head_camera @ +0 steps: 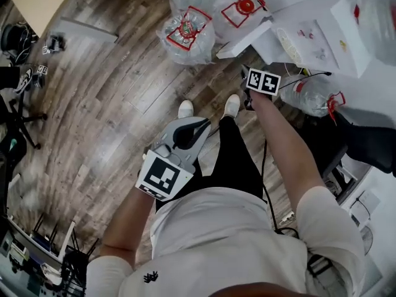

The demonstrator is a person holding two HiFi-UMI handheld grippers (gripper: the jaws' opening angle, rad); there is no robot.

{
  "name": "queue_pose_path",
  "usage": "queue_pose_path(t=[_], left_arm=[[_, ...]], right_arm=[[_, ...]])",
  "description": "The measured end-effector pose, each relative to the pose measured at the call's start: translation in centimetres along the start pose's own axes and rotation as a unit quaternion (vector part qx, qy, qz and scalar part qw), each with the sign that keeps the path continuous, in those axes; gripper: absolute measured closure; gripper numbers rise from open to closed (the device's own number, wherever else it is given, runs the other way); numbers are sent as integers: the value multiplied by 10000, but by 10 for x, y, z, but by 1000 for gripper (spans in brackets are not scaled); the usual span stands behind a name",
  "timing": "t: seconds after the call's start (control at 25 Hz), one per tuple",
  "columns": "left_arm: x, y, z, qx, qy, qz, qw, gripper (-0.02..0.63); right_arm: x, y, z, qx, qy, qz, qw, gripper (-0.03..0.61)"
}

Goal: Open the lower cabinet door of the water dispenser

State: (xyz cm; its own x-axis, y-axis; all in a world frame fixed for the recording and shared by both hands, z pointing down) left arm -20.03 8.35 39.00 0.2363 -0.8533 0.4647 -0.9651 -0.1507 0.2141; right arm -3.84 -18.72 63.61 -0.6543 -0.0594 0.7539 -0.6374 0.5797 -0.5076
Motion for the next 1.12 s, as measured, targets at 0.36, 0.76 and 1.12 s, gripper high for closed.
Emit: queue_pose_path(t=[0.36,0.76,1.12], left_arm=[[-24,-34,32,630,122,-604,9961,560],[-21,-113,88,1184,84,-1594,9801,560],[-23,-185,83,1611,379,-1453,9754,558]], right_arm=[[-134,92,-31,-1178,-145,521,9916,577],[-308,178,-81,-1616,-1175,871,9760,577],[-430,170,-143,-1899,-1841,831,9608,578]])
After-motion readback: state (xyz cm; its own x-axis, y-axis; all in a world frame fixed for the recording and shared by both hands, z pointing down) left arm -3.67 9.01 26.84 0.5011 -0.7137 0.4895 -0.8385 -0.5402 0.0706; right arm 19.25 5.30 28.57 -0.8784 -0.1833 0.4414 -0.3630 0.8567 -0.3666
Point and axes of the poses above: the fingertips, and each gripper's own axes: x forward along the fingers, y to its left, z out of its top, the point moved 9 cm from there along -x, backward along the fingers, and after that the axes turned 14 degrees about z, right-handed, at the moved point
